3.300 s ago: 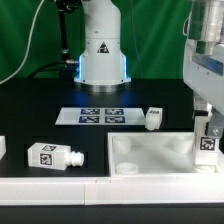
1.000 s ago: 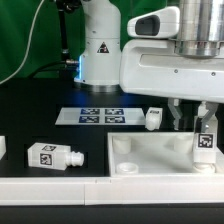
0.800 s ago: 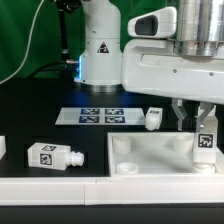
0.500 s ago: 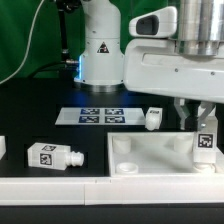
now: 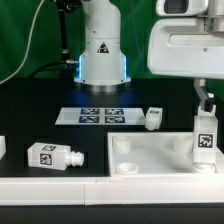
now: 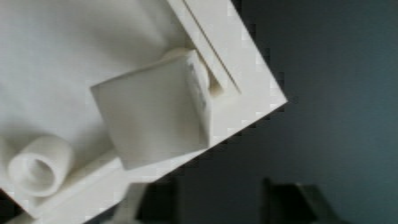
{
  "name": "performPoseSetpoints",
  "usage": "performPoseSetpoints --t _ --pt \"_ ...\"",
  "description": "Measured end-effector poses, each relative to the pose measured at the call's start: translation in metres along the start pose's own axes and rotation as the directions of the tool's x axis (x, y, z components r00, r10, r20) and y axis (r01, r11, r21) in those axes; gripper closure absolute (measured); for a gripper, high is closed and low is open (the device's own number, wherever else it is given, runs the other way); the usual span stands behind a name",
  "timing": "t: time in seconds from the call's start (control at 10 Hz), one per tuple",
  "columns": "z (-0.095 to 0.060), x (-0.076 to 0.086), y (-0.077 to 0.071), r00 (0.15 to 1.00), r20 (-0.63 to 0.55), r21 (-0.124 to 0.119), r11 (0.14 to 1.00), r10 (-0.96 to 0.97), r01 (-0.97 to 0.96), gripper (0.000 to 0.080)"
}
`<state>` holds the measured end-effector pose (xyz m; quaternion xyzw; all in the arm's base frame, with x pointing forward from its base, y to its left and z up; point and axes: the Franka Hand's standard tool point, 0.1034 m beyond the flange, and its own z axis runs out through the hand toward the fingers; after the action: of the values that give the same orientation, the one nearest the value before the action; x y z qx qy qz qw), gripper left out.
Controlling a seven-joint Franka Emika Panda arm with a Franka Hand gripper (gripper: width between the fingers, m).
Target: Assemble one leg
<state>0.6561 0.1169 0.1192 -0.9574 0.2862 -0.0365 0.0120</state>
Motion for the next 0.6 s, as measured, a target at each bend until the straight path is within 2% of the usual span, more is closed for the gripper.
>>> performPoseSetpoints --t 0.1,0.2,0.3,0.4,0.6 --pt "0.0 0.001 0.002 1.0 0.002 0.002 1.0 -0.008 0.008 0.0375" --pt "0.001 0.009 0.012 0.999 0.012 0.014 0.999 -0.033 0.033 0.0219" --pt "0.002 0.014 0.021 1.0 0.015 0.016 1.0 -0.021 0.021 0.0219" --pt "0.007 0.013 0.024 1.0 0.012 0.014 1.0 -0.018 0.018 0.0169" --pt "0.016 0.003 0.019 1.0 0.011 0.013 1.0 -0.016 0.016 0.0154"
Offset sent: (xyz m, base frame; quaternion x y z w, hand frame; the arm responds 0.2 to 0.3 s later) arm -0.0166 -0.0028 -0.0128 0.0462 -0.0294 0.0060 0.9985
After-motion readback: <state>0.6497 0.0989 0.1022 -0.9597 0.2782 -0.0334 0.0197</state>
